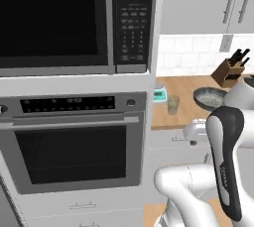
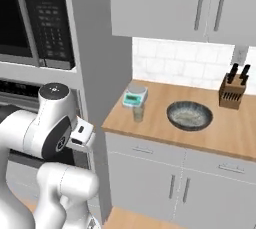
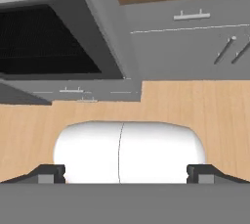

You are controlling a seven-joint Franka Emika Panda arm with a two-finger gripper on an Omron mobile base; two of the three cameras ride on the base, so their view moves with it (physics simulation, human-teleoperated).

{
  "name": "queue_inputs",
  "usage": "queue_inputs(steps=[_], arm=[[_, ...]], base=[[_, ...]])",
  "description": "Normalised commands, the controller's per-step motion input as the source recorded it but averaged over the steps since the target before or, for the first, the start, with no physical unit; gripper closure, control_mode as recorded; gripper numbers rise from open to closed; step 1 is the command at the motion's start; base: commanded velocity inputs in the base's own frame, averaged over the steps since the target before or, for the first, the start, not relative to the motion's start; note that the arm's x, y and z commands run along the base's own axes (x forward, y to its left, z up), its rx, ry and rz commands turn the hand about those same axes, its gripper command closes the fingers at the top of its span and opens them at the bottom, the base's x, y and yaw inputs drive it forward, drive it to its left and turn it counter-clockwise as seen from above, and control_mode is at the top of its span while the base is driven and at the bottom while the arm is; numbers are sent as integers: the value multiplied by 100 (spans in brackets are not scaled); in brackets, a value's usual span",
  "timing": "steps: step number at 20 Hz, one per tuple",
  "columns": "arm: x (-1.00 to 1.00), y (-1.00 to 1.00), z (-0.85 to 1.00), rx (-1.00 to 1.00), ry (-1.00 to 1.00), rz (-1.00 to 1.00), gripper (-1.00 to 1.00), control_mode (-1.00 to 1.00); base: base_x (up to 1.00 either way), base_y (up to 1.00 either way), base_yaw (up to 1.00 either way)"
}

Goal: Grab a lemon wedge from the fridge and one ice cube from the ice bowl, and put them in the glass of lemonade.

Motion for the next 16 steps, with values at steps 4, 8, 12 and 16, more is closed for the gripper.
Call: queue_inputs(steps=[4,8,12,16], arm=[[0,0,0,0,0,0,-100,100],[0,0,0,0,0,0,-100,100],[0,0,0,0,0,0,-100,100],[0,0,0,0,0,0,-100,100]], base=[[-12,100,-20],[-31,100,-16],[-46,100,-13],[-48,100,-12]])
